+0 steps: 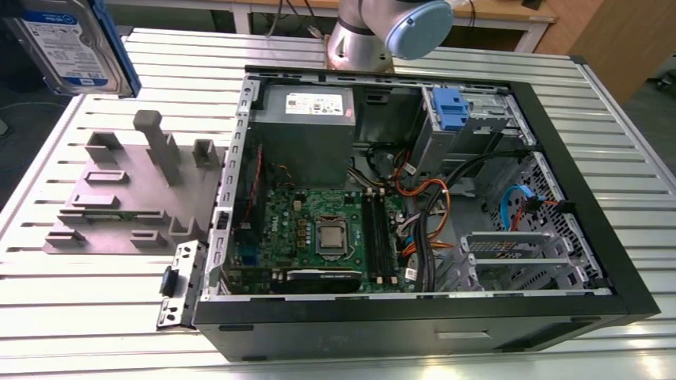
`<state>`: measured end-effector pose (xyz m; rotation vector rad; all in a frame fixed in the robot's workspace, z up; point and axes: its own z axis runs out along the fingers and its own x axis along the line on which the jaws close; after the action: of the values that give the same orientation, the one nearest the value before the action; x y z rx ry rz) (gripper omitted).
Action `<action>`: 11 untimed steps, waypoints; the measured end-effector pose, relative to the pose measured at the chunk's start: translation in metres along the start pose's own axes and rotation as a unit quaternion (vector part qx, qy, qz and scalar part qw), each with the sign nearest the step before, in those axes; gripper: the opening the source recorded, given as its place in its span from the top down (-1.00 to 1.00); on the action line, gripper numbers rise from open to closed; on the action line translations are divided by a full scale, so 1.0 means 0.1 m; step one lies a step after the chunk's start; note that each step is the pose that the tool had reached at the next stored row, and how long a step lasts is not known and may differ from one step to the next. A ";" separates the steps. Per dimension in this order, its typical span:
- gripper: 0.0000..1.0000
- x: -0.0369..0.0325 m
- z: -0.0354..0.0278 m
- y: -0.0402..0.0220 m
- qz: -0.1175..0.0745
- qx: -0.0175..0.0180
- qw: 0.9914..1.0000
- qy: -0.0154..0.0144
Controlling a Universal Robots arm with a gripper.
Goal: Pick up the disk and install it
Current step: 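Pick up the disk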
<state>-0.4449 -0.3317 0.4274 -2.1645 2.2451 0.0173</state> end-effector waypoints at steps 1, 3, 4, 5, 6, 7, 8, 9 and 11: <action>0.27 0.000 -0.005 0.000 0.000 0.000 1.000 0.000; 0.27 0.000 -0.012 0.000 0.000 0.000 1.000 0.000; 0.27 0.000 -0.016 0.000 0.000 0.000 1.000 0.000; 0.27 0.000 -0.020 0.000 0.000 0.000 1.000 0.000; 0.27 0.000 -0.022 0.000 0.000 0.000 1.000 0.000; 0.27 -0.001 -0.025 0.000 0.000 0.000 1.000 0.000; 0.27 -0.001 -0.030 0.000 0.000 0.000 1.000 0.000; 0.27 -0.001 -0.034 0.000 0.000 0.000 1.000 0.000; 0.27 -0.001 -0.041 0.000 0.000 0.000 1.000 0.000</action>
<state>-0.4449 -0.3317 0.4315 -2.1645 2.2450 0.0173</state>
